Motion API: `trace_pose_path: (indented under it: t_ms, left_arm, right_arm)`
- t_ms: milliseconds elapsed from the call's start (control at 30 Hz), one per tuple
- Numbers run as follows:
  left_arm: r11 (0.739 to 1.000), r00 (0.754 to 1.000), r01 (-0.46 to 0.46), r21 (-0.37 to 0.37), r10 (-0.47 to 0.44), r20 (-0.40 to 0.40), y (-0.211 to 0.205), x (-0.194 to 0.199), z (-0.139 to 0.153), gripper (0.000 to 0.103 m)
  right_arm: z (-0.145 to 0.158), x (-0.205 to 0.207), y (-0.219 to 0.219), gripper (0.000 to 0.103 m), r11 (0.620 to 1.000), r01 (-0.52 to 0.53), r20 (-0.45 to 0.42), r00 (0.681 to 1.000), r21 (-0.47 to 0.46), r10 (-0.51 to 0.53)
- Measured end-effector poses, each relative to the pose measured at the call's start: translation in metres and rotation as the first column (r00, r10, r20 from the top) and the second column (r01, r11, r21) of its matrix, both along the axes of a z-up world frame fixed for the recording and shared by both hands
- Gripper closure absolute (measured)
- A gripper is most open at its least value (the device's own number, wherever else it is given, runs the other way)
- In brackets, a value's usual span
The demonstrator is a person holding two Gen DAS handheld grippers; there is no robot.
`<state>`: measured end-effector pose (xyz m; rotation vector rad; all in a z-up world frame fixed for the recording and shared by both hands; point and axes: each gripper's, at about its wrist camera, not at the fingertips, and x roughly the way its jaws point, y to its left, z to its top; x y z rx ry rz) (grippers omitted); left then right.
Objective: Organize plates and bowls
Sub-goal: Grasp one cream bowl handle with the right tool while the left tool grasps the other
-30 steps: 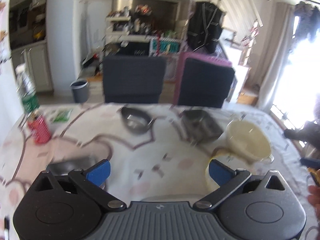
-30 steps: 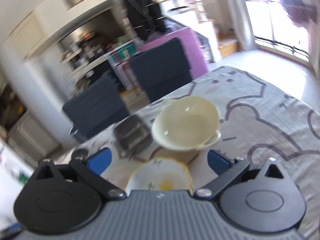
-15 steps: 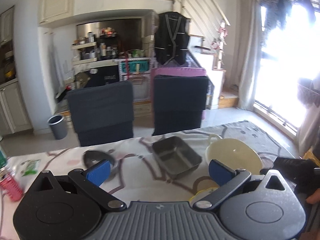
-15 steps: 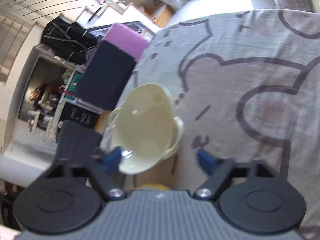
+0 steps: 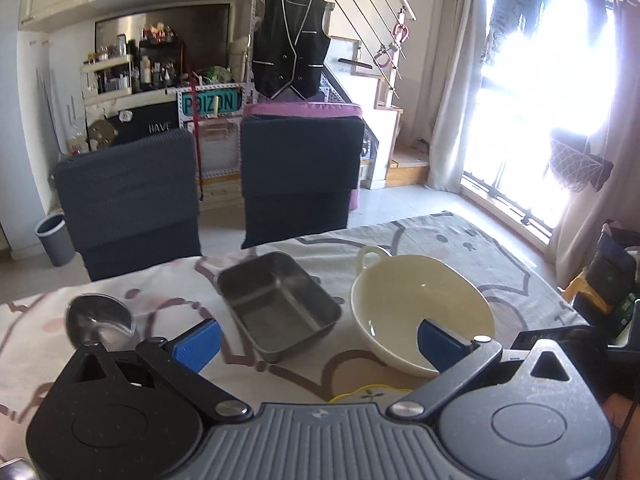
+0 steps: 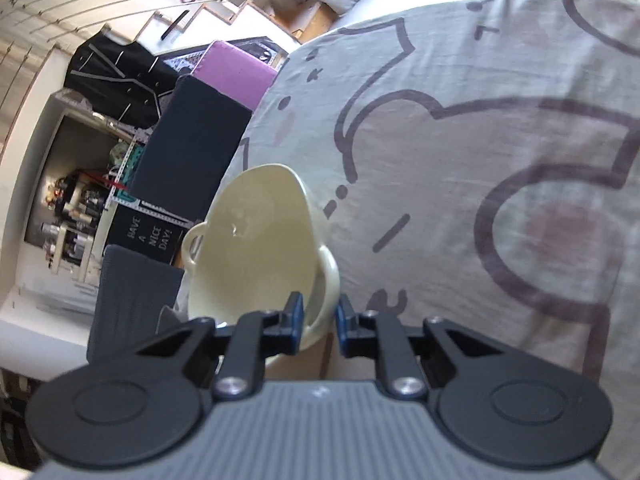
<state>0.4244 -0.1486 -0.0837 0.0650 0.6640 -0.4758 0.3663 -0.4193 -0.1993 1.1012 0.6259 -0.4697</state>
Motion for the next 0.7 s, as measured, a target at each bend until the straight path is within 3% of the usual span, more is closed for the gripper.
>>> trace_pose_path:
  t_ms: [233, 700]
  left_arm:
    - [0.998, 0.998, 0.031, -0.058, -0.034, -0.051, -0.016, -0.002, -0.014, 0.003]
    - [0.985, 0.981, 0.115, -0.130, -0.133, -0.140, -0.056, -0.009, -0.032, 0.027]
  right_arm:
    - [0.015, -0.019, -0.028, 0.095, 0.998, -0.007, -0.007, 1.000, -0.059, 0.007]
    - [0.026, -0.090, -0.111, 0.094, 0.992, 0.062, -0.063, 0.996, -0.111, -0.069]
